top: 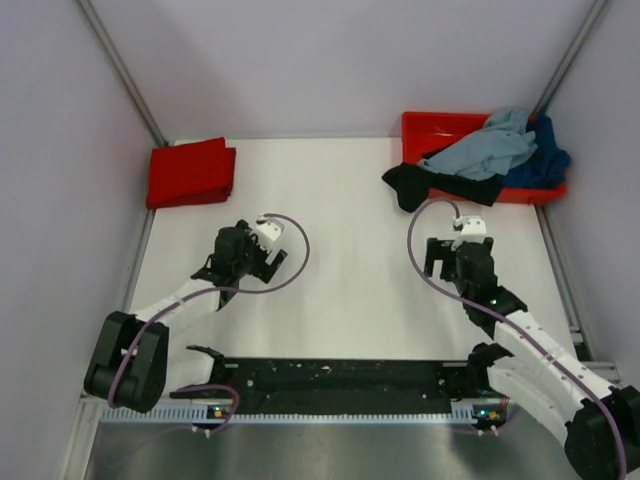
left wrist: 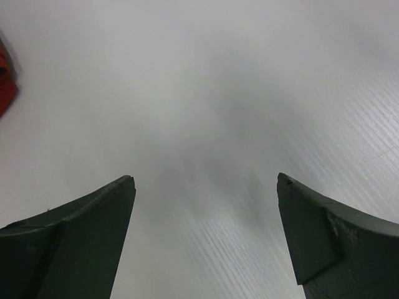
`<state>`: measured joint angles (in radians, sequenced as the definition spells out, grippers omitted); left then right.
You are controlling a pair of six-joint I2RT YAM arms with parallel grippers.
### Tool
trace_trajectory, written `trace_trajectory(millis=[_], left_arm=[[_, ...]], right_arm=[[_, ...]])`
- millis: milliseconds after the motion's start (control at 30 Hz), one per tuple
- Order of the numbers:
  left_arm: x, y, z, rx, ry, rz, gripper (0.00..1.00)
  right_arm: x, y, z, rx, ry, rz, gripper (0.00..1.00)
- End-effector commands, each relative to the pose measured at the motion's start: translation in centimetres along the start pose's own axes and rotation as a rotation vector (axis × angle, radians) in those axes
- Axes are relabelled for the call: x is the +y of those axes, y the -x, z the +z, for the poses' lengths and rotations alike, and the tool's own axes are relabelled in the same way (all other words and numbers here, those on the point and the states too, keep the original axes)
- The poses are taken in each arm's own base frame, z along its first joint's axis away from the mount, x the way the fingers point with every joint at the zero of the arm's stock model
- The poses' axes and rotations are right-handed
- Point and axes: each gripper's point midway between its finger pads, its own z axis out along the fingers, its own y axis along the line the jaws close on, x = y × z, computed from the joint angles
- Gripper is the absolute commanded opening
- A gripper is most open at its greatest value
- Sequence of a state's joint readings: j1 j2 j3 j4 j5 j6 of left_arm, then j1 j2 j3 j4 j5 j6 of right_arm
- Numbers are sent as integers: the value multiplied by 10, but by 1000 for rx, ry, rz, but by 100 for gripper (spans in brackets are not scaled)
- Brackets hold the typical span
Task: Fold and stack the t-shirts
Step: Put the neatly folded tshirt into the corner of the board with the left arm
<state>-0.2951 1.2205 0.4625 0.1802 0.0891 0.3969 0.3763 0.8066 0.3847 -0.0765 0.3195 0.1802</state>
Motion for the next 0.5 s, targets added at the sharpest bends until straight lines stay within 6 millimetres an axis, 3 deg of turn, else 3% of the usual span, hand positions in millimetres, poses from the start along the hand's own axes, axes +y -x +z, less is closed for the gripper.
trace_trajectory(millis=[0, 67, 467], left_arm=[[8, 21, 3, -68, 21, -18, 99], [8, 21, 3, -64, 21, -18, 99], [3, 20, -1, -82, 1, -1, 99]], right_arm=[[-9, 19, -4, -105, -37, 51, 99], [-9, 27, -4, -137, -42, 65, 99], [-9, 26, -3, -127, -42, 60, 99]])
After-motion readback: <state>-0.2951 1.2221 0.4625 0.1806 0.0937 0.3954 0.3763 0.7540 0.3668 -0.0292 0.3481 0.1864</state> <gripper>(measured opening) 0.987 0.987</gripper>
